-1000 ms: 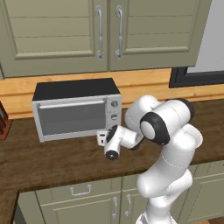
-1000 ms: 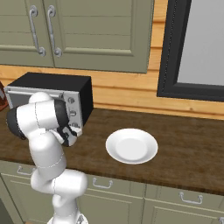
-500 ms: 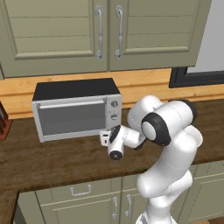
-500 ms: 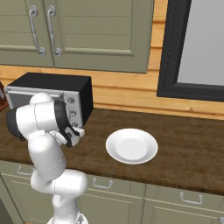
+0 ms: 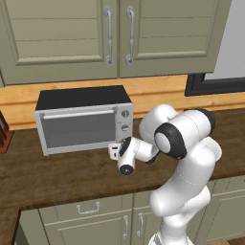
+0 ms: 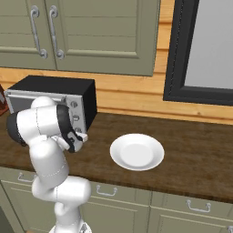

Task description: Pick up the kebab skewer and baguette bread, and place them inside the toaster oven. Close the toaster oven door and start by setting the timer.

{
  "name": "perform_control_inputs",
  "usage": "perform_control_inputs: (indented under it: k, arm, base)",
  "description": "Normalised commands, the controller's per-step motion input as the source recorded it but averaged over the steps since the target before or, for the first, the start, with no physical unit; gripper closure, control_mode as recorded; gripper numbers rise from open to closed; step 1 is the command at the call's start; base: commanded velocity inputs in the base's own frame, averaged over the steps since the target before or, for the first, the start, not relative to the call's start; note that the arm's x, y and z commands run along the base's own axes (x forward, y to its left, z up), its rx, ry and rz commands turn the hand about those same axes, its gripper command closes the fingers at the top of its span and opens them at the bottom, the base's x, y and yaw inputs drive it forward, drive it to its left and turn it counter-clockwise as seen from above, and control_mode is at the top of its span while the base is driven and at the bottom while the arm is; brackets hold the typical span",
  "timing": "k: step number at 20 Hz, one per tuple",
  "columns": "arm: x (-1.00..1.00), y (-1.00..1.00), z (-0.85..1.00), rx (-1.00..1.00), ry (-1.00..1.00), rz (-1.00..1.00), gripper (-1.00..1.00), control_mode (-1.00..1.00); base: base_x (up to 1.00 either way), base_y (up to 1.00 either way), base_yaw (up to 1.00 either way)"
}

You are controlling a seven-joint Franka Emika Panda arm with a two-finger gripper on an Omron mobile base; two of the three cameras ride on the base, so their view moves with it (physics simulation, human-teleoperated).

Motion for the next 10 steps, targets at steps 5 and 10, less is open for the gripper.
perform_control_inputs:
  k: [5,10]
  arm:
    - [-0.01,0.00,0.07,0.00,-0.04,0.00,1.00,-1.00]
    - [-0.05,0.00,0.11,0.00,-0.08,0.03,1.00,-1.00]
  base:
    - [0.00,0.00,0.00]
    - [0.00,0.00,0.00]
